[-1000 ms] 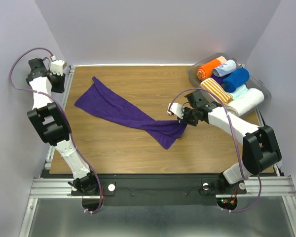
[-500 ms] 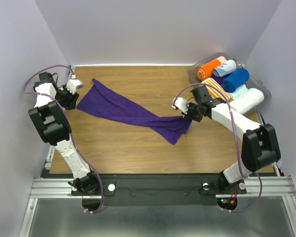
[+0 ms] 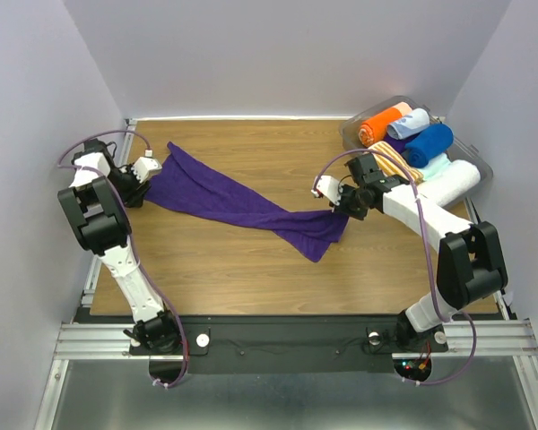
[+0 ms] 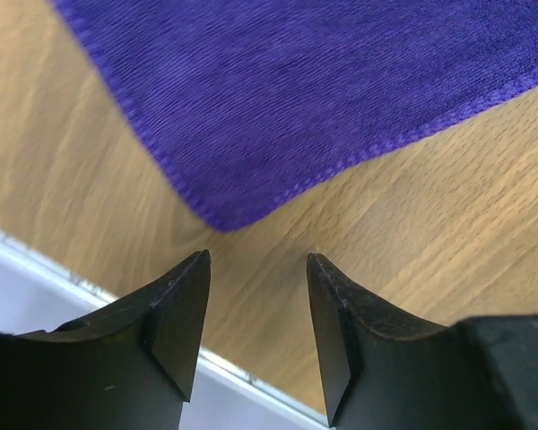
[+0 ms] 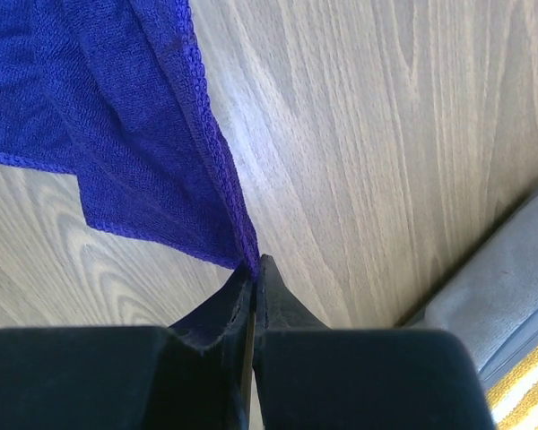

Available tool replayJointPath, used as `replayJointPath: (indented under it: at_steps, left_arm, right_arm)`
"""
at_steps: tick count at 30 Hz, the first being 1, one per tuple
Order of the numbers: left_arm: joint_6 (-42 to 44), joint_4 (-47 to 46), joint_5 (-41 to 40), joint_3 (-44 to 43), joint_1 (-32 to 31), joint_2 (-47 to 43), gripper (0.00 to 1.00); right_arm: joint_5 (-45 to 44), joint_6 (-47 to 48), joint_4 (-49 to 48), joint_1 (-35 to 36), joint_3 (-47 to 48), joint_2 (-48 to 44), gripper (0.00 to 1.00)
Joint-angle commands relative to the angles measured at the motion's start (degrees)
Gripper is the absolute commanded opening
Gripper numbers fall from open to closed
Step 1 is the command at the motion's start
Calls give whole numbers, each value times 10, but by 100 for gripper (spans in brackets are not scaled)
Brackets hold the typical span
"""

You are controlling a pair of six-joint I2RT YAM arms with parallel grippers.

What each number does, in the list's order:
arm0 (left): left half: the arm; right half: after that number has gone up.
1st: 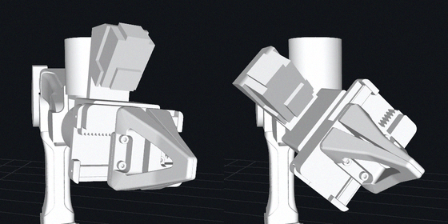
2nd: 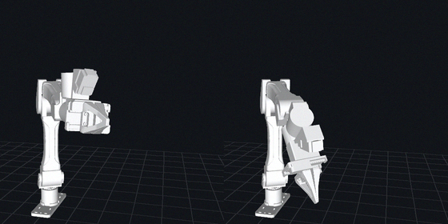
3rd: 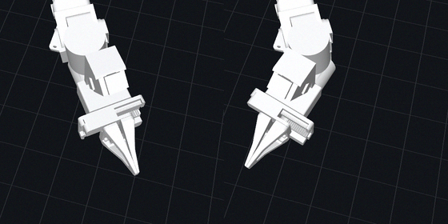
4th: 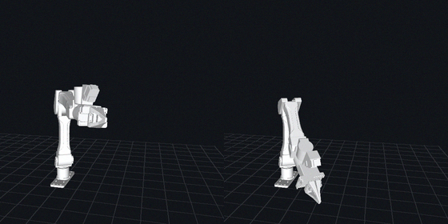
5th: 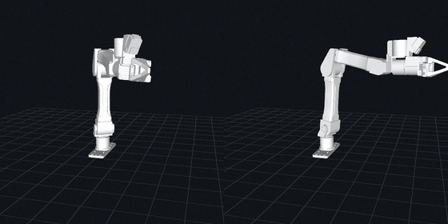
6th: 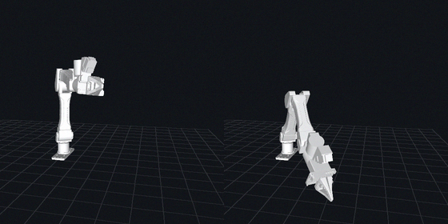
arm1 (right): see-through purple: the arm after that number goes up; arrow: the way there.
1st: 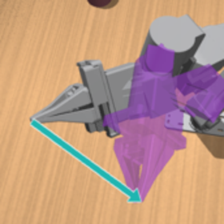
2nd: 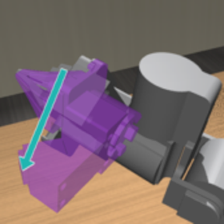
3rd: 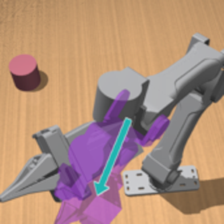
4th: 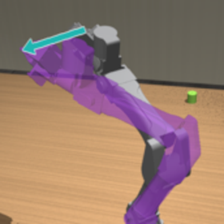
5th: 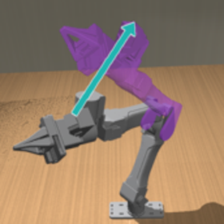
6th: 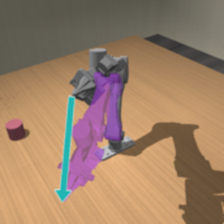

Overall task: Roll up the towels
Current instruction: Flatten the towel

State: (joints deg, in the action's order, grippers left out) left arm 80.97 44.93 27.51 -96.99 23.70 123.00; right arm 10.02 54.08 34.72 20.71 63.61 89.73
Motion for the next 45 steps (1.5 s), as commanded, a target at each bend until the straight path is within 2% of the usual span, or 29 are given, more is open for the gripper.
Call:
replayJointPath:
  at_steps: [1,10,16,18,22,23,25,31,33,39,45]
  left_arm:
    - [32,30,9,-43,-10,16,59]
    - [35,53,34,-119,-19,72,59]
    - [50,87,42,-133,-23,88,58]
    - [52,87,37,-129,-25,90,54]
    - [51,97,34,-118,-26,92,24]
    - [48,97,40,-113,-25,86,11]
    - [39,95,52,-109,-24,72,0]
    - [-62,92,100,-116,-20,-16,0]
    - [-129,76,102,-128,-17,-45,0]
    - [-245,66,148,-159,21,-121,0]
    - [-308,67,166,-144,50,-197,0]
  right_arm:
    - [-3,7,12,0,22,5,1]
    - [-7,14,16,0,21,6,0]
    - [-11,19,17,0,21,6,0]
    - [-11,21,17,0,20,9,1]
    - [-11,18,16,-1,21,10,1]
    - [-8,16,16,-1,23,11,1]
    - [-5,6,16,-5,27,11,0]
    - [10,-34,16,-22,54,2,1]
    - [11,-49,16,-27,66,-2,1]
    - [11,-83,11,-49,102,-24,1]
    - [8,-108,11,-67,123,-82,1]
